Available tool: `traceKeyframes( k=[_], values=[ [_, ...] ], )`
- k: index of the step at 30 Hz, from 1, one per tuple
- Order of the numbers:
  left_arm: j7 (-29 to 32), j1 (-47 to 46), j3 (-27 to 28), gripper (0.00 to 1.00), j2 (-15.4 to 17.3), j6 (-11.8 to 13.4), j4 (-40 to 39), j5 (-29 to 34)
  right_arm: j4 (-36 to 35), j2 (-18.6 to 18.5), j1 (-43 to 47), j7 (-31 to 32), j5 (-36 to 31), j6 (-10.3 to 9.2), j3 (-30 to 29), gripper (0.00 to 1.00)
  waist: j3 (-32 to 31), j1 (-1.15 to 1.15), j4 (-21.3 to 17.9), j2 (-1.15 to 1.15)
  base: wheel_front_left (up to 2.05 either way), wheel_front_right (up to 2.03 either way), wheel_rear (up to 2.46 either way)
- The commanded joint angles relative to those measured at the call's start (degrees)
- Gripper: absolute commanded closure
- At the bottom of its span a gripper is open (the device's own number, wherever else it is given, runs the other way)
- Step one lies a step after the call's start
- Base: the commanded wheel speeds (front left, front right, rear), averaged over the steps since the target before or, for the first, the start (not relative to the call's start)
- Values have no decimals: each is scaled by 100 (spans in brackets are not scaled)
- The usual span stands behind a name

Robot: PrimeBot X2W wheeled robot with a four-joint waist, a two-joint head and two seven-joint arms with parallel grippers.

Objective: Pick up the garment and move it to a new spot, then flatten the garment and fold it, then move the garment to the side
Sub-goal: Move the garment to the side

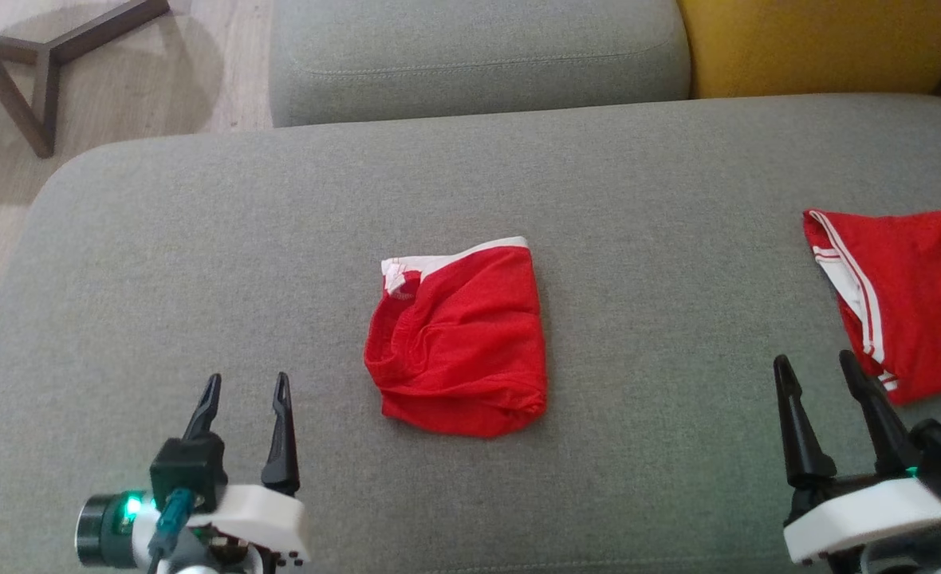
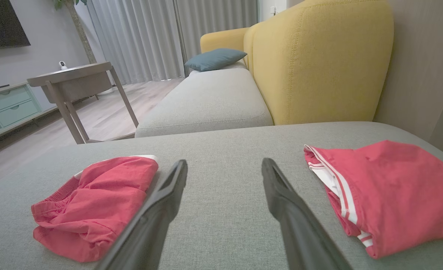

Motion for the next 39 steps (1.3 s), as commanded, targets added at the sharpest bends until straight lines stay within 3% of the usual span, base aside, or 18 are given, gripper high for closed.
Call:
traceKeyframes(
  k=[1,8,13,23,34,35,37,38,39],
  values=[
    [-20,-248,184,0,118,40,-215,-41,-227,-56,-127,12,-53,37,77,0,3,0,17,0,0,0,0],
    [-66,-494,102,0,93,-6,-277,21,-137,-130,-250,49,-39,37,-30,0,185,0,284,0,0,0,0],
    [-179,-822,6,0,-27,-59,-312,92,306,-309,-615,102,75,37,36,0,476,0,662,0,0,0,0],
    [-425,-1377,-104,0,-381,-133,-198,193,1921,-493,-1836,252,476,37,996,0,1138,0,1370,0,0,0,0],
    [-482,-1502,22,0,-547,-191,-175,350,3057,-432,-2527,851,1090,37,1773,0,1349,0,1575,0,0,0,0],
    [-482,-1495,41,0,-557,-197,-187,372,3102,-442,-2550,944,1158,37,1819,9,1354,0,1570,0,0,0,0],
    [-482,-1479,82,0,-569,-210,-206,415,3147,-486,-2594,1142,1255,37,1943,85,1364,0,1548,0,0,0,0],
    [-483,-1474,100,0,-576,-218,-215,435,3147,-506,-2617,1204,1297,37,1982,100,1369,0,1533,0,0,0,0],
    [-483,-1472,114,0,-586,-229,-221,454,3139,-533,-2643,1248,1314,37,2013,100,1376,0,1516,0,0,0,0]
  ],
)
